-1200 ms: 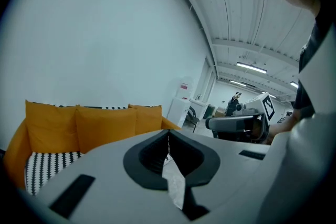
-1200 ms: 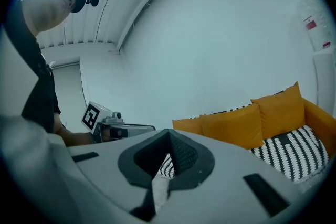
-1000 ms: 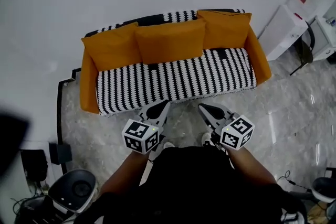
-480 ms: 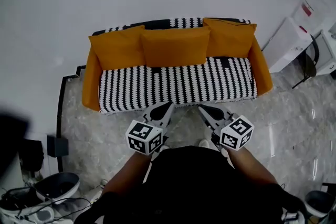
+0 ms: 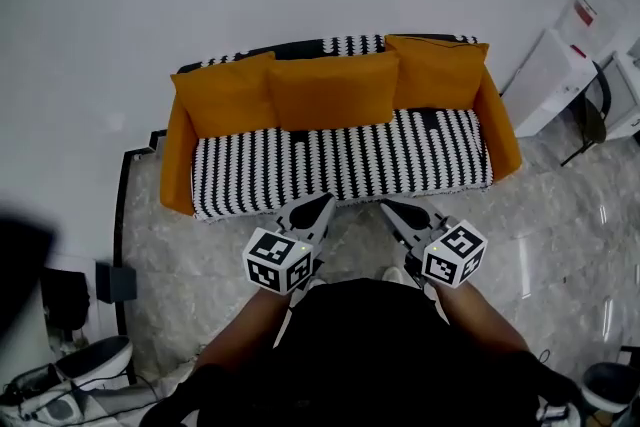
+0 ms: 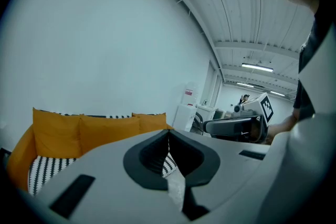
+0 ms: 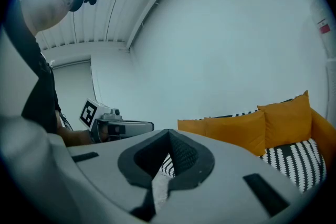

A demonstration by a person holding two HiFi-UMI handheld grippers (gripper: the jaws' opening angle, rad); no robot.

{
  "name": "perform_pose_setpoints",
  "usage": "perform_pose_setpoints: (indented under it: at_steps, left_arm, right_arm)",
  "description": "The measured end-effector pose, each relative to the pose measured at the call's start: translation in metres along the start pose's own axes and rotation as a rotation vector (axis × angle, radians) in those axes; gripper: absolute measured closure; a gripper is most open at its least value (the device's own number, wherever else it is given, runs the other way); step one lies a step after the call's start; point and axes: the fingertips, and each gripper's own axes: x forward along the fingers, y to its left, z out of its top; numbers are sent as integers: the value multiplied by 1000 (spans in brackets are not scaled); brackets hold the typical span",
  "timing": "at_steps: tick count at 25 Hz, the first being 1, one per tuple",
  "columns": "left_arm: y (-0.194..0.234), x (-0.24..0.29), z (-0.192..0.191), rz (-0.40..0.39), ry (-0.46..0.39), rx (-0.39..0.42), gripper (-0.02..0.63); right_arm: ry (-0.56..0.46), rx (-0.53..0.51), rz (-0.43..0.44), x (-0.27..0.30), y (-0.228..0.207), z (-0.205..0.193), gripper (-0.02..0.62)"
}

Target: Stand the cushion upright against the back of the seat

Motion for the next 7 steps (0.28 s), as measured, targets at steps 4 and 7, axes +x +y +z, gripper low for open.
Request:
perform_pose_setpoints:
  at_steps: [4,7]
  left_arm:
    - [-2,1,2,-8,3,6,589]
    - [-4,0,0,-14,8,10,589]
  right_arm:
    - [1,10,0,0,1,0,560]
    - [3,11,1,-1,3,-1,560]
